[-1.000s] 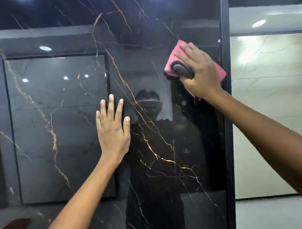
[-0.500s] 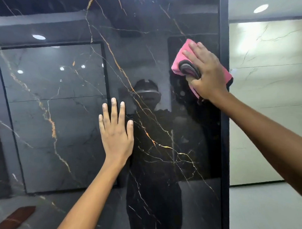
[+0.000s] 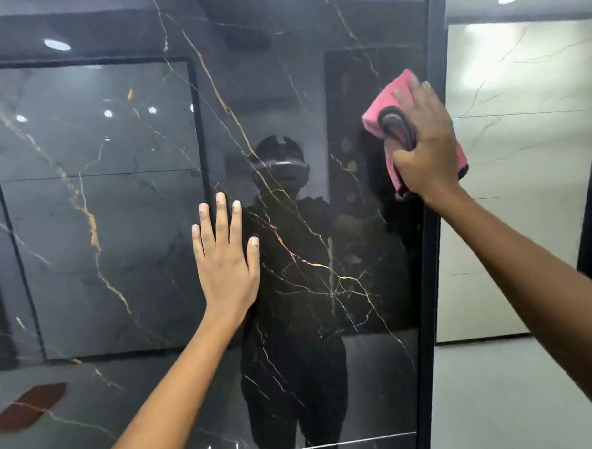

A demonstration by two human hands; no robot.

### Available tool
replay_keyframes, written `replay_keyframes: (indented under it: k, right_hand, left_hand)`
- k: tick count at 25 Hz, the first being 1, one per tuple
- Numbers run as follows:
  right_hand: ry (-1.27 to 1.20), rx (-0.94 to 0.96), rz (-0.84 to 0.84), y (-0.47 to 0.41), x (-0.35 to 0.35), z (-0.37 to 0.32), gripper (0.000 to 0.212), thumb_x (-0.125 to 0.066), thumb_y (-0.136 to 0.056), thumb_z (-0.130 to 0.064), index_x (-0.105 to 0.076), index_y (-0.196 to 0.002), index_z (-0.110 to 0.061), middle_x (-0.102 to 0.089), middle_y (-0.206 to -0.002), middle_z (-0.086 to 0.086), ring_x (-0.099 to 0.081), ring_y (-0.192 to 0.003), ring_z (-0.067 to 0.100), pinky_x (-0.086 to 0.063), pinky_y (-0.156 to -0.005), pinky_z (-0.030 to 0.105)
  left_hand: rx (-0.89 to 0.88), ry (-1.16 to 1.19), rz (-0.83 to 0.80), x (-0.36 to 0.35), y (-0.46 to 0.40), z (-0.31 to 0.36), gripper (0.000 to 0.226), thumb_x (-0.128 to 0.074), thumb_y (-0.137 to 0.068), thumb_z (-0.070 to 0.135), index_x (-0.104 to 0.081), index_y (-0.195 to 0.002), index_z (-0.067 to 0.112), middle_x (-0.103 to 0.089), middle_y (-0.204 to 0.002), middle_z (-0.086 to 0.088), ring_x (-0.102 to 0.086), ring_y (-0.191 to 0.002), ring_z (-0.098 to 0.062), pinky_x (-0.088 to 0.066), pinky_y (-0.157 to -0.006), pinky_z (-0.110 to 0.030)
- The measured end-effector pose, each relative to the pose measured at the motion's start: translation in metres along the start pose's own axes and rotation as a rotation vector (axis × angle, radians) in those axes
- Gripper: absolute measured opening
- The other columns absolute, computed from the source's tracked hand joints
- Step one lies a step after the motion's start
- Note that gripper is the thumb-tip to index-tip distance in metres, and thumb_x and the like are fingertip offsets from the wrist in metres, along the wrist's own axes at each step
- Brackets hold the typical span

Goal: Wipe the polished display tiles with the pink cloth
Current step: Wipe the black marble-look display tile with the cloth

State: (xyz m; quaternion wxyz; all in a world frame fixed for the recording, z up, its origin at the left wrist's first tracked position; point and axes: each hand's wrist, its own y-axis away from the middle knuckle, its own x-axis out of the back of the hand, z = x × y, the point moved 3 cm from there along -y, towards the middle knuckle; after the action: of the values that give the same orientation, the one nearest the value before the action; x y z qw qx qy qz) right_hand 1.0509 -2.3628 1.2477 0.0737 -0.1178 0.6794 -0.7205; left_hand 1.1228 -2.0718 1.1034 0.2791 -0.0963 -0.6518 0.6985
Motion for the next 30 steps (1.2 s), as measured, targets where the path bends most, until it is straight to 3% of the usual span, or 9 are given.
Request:
replay_keyframes:
  k: [3, 7, 10, 14, 17, 21, 23, 27, 30]
  right_hand:
    - [0.098, -0.215, 0.081, 0.076, -0.014, -0.015, 0.060, -0.051, -0.092, -0.025, -0.033, -0.149, -0.011, -0.025, -0.157, 0.013, -0.018, -0.146, 0.031, -0.022, -0.117, 0.050]
    - [0.218, -0.122, -0.243, 0.242, -0.024, -0.055, 0.066, -0.022, -0.102, -0.049, -0.006, -0.154, -0.011, 0.000, -0.161, 0.012, -0.001, -0.148, 0.030, -0.011, -0.119, 0.047]
    - [0.220, -0.052, -0.235, 0.194, -0.017, -0.038, 0.068, -0.029, -0.101, -0.047, -0.010, -0.153, -0.009, -0.003, -0.161, 0.013, -0.001, -0.148, 0.028, -0.005, -0.121, 0.040]
    - [0.149, -0.313, 0.014, 0.076, -0.014, -0.030, 0.071, -0.048, -0.094, -0.036, -0.019, -0.151, -0.006, -0.014, -0.159, 0.017, -0.009, -0.147, 0.030, -0.007, -0.121, 0.040]
    - [0.067, 0.176, -0.205, 0.164, -0.044, -0.073, 0.077, -0.064, -0.086, -0.027, -0.025, -0.150, -0.009, -0.021, -0.156, 0.014, -0.011, -0.147, 0.029, -0.006, -0.121, 0.041]
    - [0.168, 0.825, -0.631, 0.285, -0.041, -0.085, 0.087, -0.057, -0.084, -0.036, -0.009, -0.155, -0.019, -0.009, -0.160, 0.003, -0.004, -0.149, 0.021, 0.003, -0.121, 0.039]
    - [0.099, 0.714, -0.450, 0.230, -0.037, -0.066, 0.072, -0.061, -0.085, -0.032, -0.030, -0.149, -0.017, -0.019, -0.159, 0.004, -0.013, -0.148, 0.021, -0.005, -0.121, 0.043]
    - [0.024, 0.019, 0.019, 0.067, -0.032, -0.058, 0.056, -0.067, -0.081, -0.016, -0.054, -0.135, -0.006, -0.047, -0.142, 0.016, -0.036, -0.136, 0.039, -0.024, -0.115, 0.049]
    - [-0.081, 0.336, -0.174, 0.121, -0.065, -0.113, 0.058, -0.071, -0.081, -0.020, -0.054, -0.135, -0.006, -0.047, -0.143, 0.015, -0.033, -0.139, 0.035, -0.017, -0.118, 0.044]
  left_hand:
    - [-0.006, 0.018, -0.002, -0.002, 0.004, -0.003, 0.057, -0.032, -0.100, 0.033, -0.025, -0.153, 0.014, -0.012, -0.163, -0.006, -0.003, -0.150, -0.028, -0.009, -0.119, -0.048]
    - [0.055, 0.072, -0.006, -0.002, 0.014, 0.005, 0.057, -0.033, -0.101, 0.032, -0.025, -0.153, 0.013, -0.012, -0.163, -0.006, -0.003, -0.150, -0.028, -0.006, -0.120, -0.046]
    - [0.087, 0.094, -0.025, -0.004, 0.026, 0.008, 0.057, -0.033, -0.100, 0.032, -0.024, -0.153, 0.013, -0.010, -0.163, -0.004, -0.001, -0.150, -0.027, -0.002, -0.121, -0.043]
    - [0.063, 0.094, -0.030, -0.008, 0.044, 0.002, 0.056, -0.033, -0.100, 0.031, -0.025, -0.153, 0.013, -0.010, -0.163, -0.002, 0.000, -0.151, -0.024, 0.000, -0.121, -0.038]
    - [0.056, 0.083, -0.043, -0.009, 0.057, -0.002, 0.055, -0.034, -0.100, 0.030, -0.027, -0.152, 0.014, -0.011, -0.162, -0.001, 0.001, -0.151, -0.021, 0.000, -0.121, -0.037]
    - [0.037, 0.093, -0.081, -0.007, 0.075, -0.009, 0.054, -0.033, -0.101, 0.029, -0.024, -0.153, 0.017, -0.011, -0.162, 0.000, 0.002, -0.150, -0.018, -0.002, -0.120, -0.036]
    - [0.010, 0.089, -0.102, -0.007, 0.085, -0.014, 0.054, -0.033, -0.101, 0.028, -0.025, -0.152, 0.016, -0.013, -0.162, -0.001, 0.001, -0.150, -0.018, -0.004, -0.120, -0.037]
    - [0.026, 0.120, -0.118, -0.007, 0.091, -0.016, 0.053, -0.033, -0.101, 0.028, -0.027, -0.152, 0.016, -0.012, -0.162, 0.000, 0.001, -0.151, -0.018, 0.000, -0.121, -0.034]
    - [0.059, 0.175, -0.116, -0.008, 0.097, -0.015, 0.051, -0.032, -0.102, 0.028, -0.029, -0.151, 0.017, -0.011, -0.162, 0.001, 0.002, -0.151, -0.018, 0.002, -0.121, -0.033]
